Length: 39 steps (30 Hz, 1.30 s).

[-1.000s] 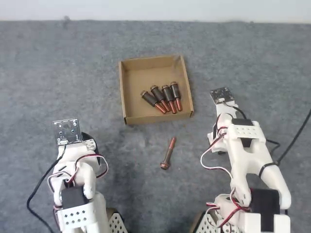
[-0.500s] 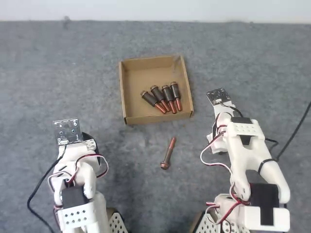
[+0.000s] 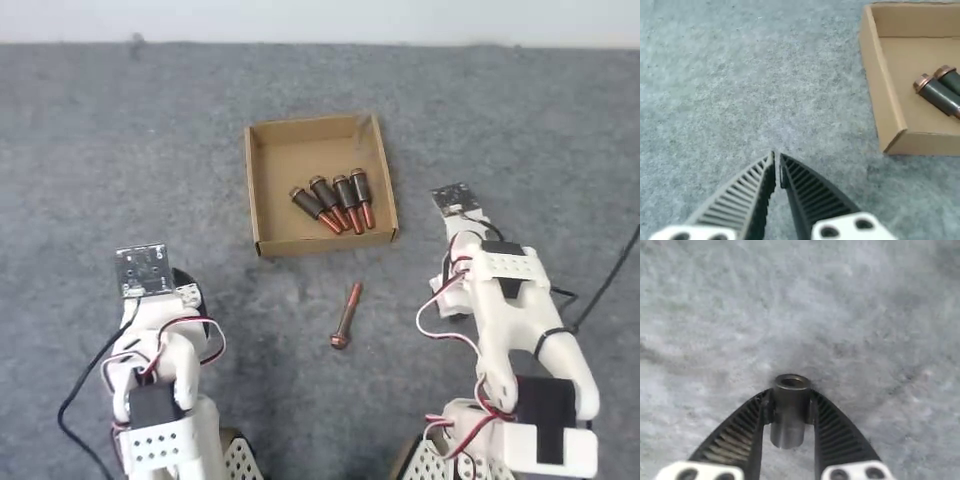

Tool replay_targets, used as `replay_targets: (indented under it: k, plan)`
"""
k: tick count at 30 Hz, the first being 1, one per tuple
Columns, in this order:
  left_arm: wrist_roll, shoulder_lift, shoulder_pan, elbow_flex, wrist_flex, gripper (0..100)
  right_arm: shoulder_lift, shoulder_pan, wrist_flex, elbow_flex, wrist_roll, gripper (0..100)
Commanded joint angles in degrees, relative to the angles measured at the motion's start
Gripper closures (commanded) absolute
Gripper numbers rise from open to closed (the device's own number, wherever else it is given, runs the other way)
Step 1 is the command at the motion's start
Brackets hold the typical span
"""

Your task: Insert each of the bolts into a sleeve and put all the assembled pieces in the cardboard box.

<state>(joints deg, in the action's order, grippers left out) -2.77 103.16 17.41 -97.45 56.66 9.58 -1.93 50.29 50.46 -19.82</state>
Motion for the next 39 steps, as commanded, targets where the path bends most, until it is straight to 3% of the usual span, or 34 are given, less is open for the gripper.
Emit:
replay_targets:
  k: [1, 7, 13, 18, 26, 28, 34, 39]
  plan:
    - [0.0, -0.4, -0.4, 7.9, 1.9, 99, -0.1, -2.9, 0.7, -3.1, 1.5, 99.2]
    - [0.0, -3.4, -1.3, 31.5, 14.6, 99, -0.5, -2.9, 0.6, -3.2, 1.6, 99.2]
    - [0.0, -25.8, -5.3, 53.3, 23.9, 99, -0.6, -2.9, 0.3, -3.2, 1.5, 99.2]
    - [0.0, -40.6, -9.4, 63.3, 26.9, 99, -0.6, -2.9, 0.2, -3.2, 1.4, 99.2]
    - [-0.2, -57.1, -22.9, 67.0, 32.4, 99, -0.6, -2.9, 0.1, -3.2, 1.3, 99.2]
    - [-3.2, -60.7, -27.2, 66.1, 32.1, 99, -0.6, -2.9, 0.1, -3.2, 1.3, 99.2]
    - [-14.8, -66.6, -40.4, 61.0, 23.7, 99, -0.6, -2.9, 0.1, -3.2, 1.2, 99.2]
    - [-12.7, -67.1, -50.0, 56.1, 18.8, 99, -0.6, -2.9, 0.1, -3.2, 1.2, 99.2]
